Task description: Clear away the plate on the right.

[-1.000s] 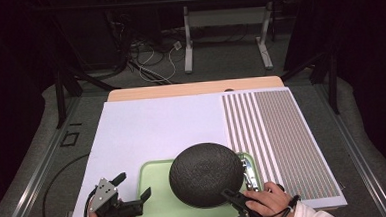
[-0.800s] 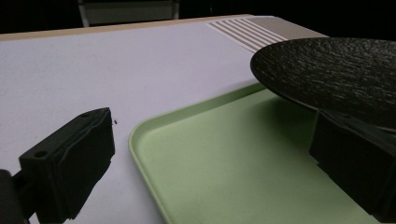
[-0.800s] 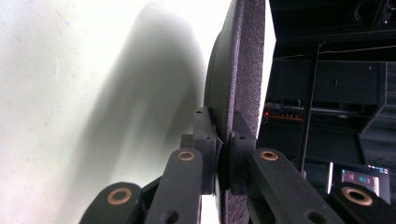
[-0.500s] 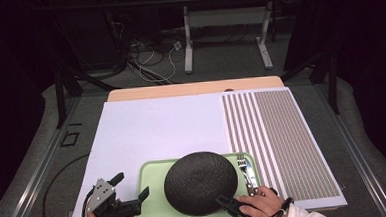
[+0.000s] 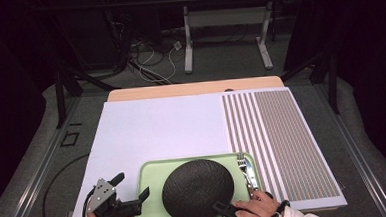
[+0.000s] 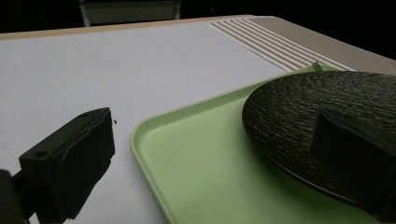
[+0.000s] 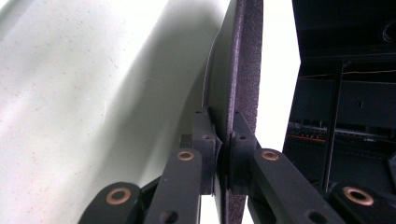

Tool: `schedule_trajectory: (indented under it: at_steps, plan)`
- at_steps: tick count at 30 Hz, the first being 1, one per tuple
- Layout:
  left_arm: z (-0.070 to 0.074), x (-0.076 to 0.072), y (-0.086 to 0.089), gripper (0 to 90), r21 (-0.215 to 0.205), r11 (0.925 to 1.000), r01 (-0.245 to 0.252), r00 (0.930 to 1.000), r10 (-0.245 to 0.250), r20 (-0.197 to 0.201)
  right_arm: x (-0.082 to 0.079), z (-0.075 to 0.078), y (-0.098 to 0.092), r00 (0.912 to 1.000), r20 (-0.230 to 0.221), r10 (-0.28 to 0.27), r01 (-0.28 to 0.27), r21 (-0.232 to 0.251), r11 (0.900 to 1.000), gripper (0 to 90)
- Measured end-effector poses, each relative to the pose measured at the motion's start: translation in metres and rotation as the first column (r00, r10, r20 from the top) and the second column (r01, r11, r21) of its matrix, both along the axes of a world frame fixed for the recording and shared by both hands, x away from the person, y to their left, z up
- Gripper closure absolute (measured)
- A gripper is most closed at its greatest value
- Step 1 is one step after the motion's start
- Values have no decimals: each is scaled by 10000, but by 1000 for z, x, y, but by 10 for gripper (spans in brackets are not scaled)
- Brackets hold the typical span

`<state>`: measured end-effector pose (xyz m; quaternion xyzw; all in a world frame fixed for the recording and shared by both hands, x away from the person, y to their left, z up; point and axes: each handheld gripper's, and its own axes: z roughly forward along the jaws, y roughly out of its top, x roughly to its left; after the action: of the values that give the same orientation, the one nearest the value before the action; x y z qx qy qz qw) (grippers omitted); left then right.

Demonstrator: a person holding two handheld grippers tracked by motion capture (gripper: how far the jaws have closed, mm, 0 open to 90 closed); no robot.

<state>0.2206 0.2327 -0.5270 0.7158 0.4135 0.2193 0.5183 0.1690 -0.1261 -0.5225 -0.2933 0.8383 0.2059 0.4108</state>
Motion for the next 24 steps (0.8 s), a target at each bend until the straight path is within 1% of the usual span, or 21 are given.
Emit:
schedule_trajectory:
  at_steps: [3, 5, 6, 7, 9, 10, 11, 12, 13, 14, 15, 16, 17, 18, 19, 20, 21, 23, 24]
  plan:
    - [0, 0, 0, 7, 3, 10000, 4, 10000, -4, 8, 0, -2, 1, 10000, -93, 11, -11, -6, 10000, 849]
    - [0, 0, 0, 7, -13, 10000, 7, 10000, -7, 0, 0, -3, 1, 10000, -50, 61, -61, -39, 10000, 847]
    - [-1, 0, 0, 7, -54, 10000, 5, 10000, -5, -35, 0, -4, 1, 9999, -136, 28, -28, -23, 10000, 848]
    - [0, 0, 0, 7, 26, 10000, 31, 10000, -31, -4, 1, -4, 1, 9998, -166, 52, -53, -40, 10000, 848]
    - [0, 0, 0, 7, 22, 10000, 45, 10000, -45, 15, 2, -6, 1, 9996, -281, 50, -54, -136, 9999, 852]
    - [0, 0, 0, 7, 20, 10000, 49, 10000, -49, 14, 2, -8, 1, 9997, -237, 50, -53, -115, 9999, 856]
    - [0, 0, -1, 7, 18, 10000, 39, 10000, -39, 1, 2, -8, 0, 9996, -246, 166, -170, -170, 9997, 857]
    - [-1, 0, -1, 7, -38, 10000, 28, 10000, -29, -40, 3, -9, 0, 9992, -294, 253, -256, -101, 9996, 857]
    - [-1, 0, -1, 7, -24, 10000, 27, 10000, -27, -45, 4, -7, -1, 9992, -385, 123, -129, -146, 9998, 856]
    - [0, 0, -1, 7, 46, 10000, 25, 10000, -25, -3, 5, -6, -1, 9989, -451, 118, -121, -75, 9999, 856]
    - [-1, 0, -1, 7, 36, 10000, 29, 10000, -29, -8, 6, -5, -2, 9981, -613, 113, -117, -57, 9999, 856]
    - [-1, 0, -1, 7, 40, 10000, 35, 10000, -35, 13, 9, -3, -2, 9971, -730, 237, -237, 12, 9997, 855]
    - [-1, 0, -2, 7, 52, 10000, 31, 10000, -31, -10, 8, -3, -2, 9954, -955, 76, -75, 20, 10000, 854]
    - [-1, 0, -2, 7, 74, 10000, 31, 10000, -31, -8, 10, -2, -2, 9948, -991, 217, -212, 63, 9998, 853]
    - [-1, 0, -2, 7, 74, 10000, 41, 10000, -41, 5, 10, -2, -2, 9943, -1040, 233, -222, 114, 9997, 851]
    - [0, 1, -2, 7, 119, 9999, 49, 10000, -49, 30, 10, -2, -3, 9926, -1207, 157, -148, 85, 9999, 847]
    - [-1, 0, -2, 7, 68, 10000, 54, 10000, -54, 15, 11, -3, -2, 9923, -1210, 250, -235, 139, 9996, 842]
    - [-1, 0, -3, 7, 72, 10000, 57, 10000, -57, 10, 12, -2, -3, 9902, -1381, 184, -162, 170, 9997, 831]
    - [0, 0, -3, 7, 68, 10000, 70, 10000, -70, 6, 13, -2, -4, 9885, -1506, 159, -147, 85, 9999, 822]
